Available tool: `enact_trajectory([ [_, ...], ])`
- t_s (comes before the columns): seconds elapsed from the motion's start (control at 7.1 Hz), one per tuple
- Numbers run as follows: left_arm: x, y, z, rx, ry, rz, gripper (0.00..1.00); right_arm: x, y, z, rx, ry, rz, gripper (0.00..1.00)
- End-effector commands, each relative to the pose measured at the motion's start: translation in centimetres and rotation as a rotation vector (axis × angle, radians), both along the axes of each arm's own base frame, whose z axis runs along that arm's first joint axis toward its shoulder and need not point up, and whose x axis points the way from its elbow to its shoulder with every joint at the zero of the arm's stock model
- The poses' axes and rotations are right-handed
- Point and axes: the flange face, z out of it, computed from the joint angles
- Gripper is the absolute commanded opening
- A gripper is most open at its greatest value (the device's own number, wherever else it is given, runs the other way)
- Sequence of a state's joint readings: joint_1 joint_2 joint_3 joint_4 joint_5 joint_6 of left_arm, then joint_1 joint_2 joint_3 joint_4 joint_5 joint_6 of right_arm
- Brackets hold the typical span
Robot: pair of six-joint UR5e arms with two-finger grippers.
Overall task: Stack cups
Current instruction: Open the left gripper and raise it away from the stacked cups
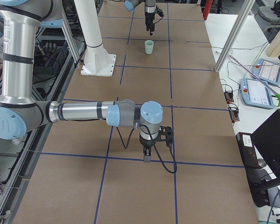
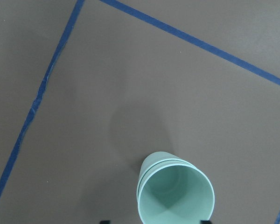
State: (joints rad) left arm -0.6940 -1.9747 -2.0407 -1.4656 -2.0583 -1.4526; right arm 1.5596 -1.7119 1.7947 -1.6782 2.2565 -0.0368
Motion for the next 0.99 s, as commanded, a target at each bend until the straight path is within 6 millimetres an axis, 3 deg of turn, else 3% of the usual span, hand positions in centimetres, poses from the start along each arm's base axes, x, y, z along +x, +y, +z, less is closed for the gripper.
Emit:
enact_trajectory([
  [0.0,-3.9,-1.7,3.7,0.132,-0.039,0.081,0.99,0.0,0.0,0.0,0.000,0.000,0.000,1.00],
  [0.14,-8.4,-3.3,7.4,0.196,-0.063,0.144,1.00,0.0,0.0,0.0,0.000,0.000,0.000,1.00],
  [0.42,-21.0,-5.4,16.7,0.360,-0.135,0.306,1.00,0.0,0.0,0.0,0.000,0.000,0.000,1.00],
  [0.56,-27.7,-5.9,22.6,0.420,-0.183,0.383,1.00,0.0,0.0,0.0,0.000,0.000,0.000,1.00],
  [0.7,-33.2,-4.9,28.2,0.463,-0.214,0.469,1.00,0.0,0.0,0.0,0.000,0.000,0.000,1.00],
  [0.85,-38.9,-3.0,32.3,0.426,-0.233,0.433,1.00,0.0,0.0,0.0,0.000,0.000,0.000,1.00],
])
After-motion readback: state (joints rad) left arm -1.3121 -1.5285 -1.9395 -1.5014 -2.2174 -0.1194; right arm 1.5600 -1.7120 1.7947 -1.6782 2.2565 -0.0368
